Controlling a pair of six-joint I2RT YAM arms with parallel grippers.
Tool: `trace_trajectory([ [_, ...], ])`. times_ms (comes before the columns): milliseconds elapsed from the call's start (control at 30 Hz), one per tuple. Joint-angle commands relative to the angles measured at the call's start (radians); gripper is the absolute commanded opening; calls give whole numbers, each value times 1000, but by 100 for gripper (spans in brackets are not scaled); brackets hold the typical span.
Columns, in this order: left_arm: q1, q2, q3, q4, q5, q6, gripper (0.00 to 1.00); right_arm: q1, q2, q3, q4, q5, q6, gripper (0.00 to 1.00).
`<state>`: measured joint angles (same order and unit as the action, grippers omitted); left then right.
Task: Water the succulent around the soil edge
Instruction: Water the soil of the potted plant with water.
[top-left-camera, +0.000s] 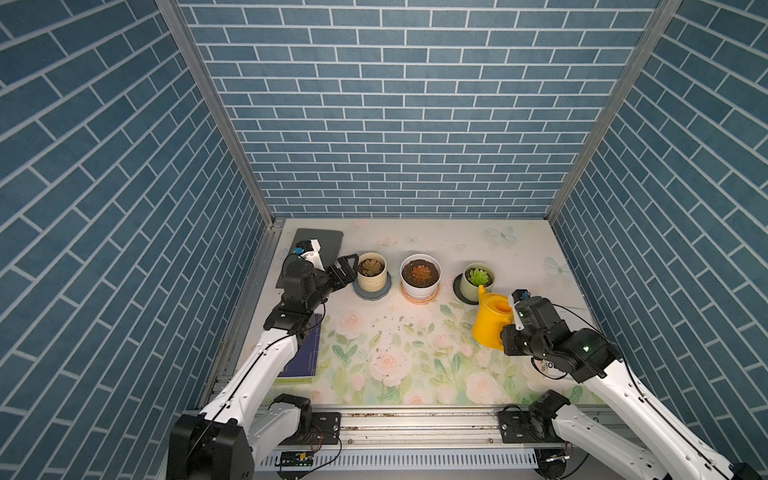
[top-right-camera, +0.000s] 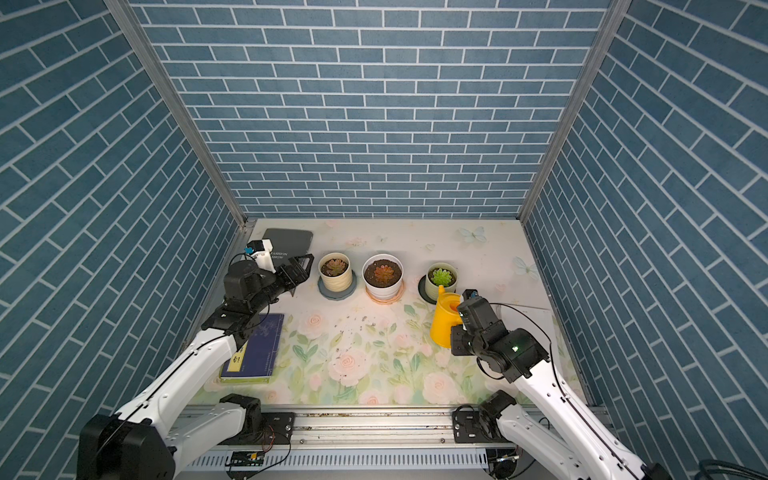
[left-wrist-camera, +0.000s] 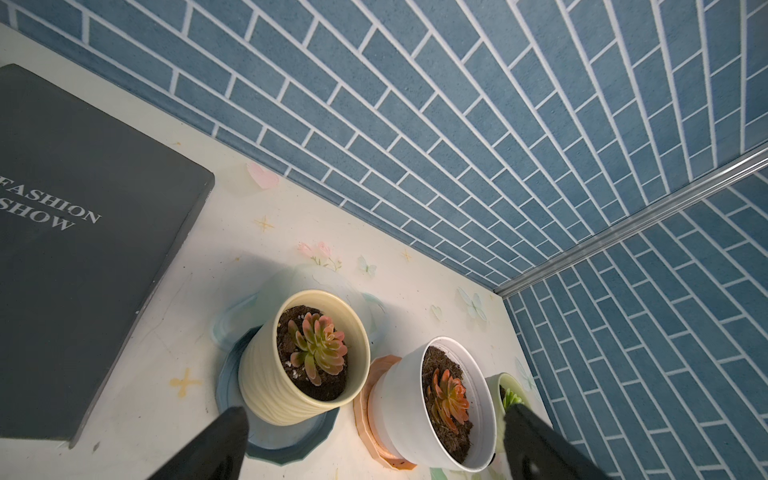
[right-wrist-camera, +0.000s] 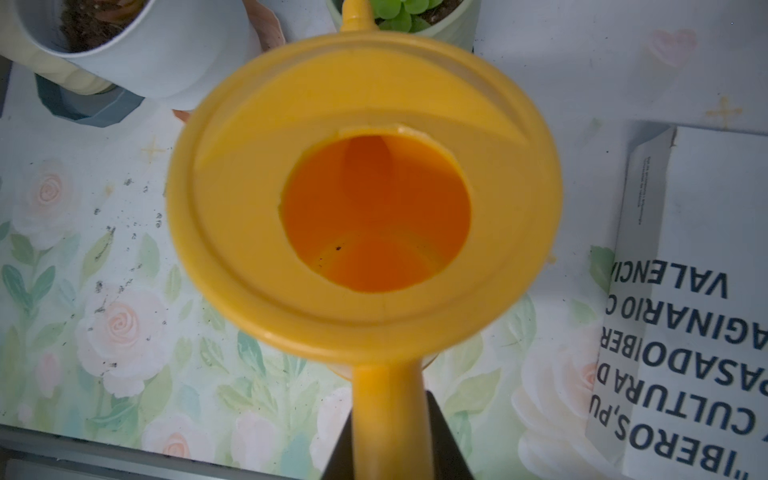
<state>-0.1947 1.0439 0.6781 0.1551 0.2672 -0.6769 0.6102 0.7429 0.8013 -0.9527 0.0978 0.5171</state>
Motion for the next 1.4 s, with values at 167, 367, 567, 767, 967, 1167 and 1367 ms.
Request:
trace_trajectory([
  [167,0,2,-11,19,3,3,100,-4,-11,-2,56,-71,-55,0],
  [367,-2,4,-14,20,2,3,100,-4,14,-3,95,-113,-74,0],
  [567,-1,6,-13,21,0,4,100,-2,57,6,151,-165,-108,0],
  [767,-2,10,-11,18,-1,5,100,14,133,27,216,-217,-144,0],
  [967,-2,13,-11,14,-6,8,100,68,186,77,245,-214,-148,0],
  [1167,-1,15,-11,14,-2,8,100,154,227,111,260,-161,-136,0],
  [1367,-1,12,-11,12,-2,8,100,199,260,112,273,-155,-130,0],
])
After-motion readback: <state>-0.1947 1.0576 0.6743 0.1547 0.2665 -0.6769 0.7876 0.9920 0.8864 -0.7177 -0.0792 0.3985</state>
